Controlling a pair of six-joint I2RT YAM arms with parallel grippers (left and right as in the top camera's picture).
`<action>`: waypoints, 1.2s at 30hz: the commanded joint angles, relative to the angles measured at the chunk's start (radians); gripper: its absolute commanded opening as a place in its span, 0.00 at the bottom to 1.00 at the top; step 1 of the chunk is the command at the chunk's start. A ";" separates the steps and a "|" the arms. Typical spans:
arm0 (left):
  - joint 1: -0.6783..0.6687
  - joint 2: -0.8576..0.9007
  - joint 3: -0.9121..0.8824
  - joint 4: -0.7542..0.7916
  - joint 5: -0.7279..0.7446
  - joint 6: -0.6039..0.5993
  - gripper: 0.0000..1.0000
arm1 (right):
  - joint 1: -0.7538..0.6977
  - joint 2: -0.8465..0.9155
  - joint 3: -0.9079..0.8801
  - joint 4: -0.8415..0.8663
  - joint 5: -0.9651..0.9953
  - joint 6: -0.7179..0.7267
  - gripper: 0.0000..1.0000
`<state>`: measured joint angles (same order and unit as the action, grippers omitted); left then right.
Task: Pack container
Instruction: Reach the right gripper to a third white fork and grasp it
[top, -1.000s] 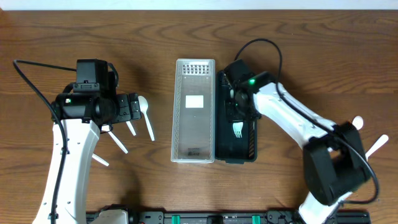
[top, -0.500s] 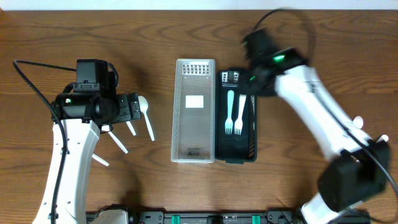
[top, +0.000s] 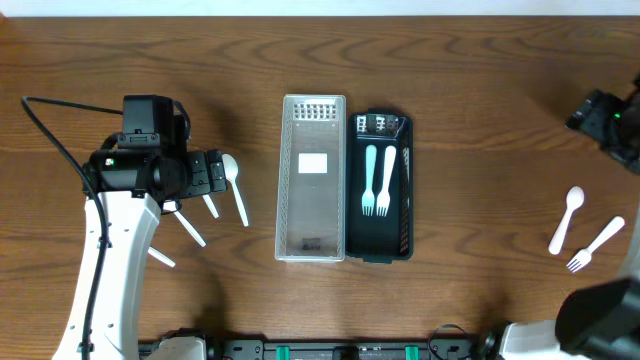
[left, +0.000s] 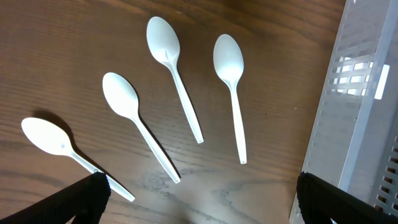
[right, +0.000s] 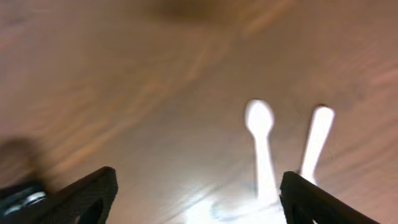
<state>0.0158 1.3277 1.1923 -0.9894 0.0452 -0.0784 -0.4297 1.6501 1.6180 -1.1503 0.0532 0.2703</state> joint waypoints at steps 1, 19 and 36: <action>0.001 -0.002 0.021 -0.005 -0.012 0.006 0.98 | -0.068 0.083 -0.028 0.008 0.003 -0.125 0.91; 0.001 -0.002 0.021 -0.004 -0.012 0.006 0.98 | -0.158 0.372 -0.211 0.215 -0.002 -0.164 0.97; 0.001 -0.002 0.021 -0.005 -0.012 0.006 0.98 | -0.159 0.373 -0.298 0.370 -0.035 -0.200 0.95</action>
<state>0.0158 1.3277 1.1923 -0.9890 0.0452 -0.0784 -0.5804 2.0125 1.3247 -0.7906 0.0292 0.1005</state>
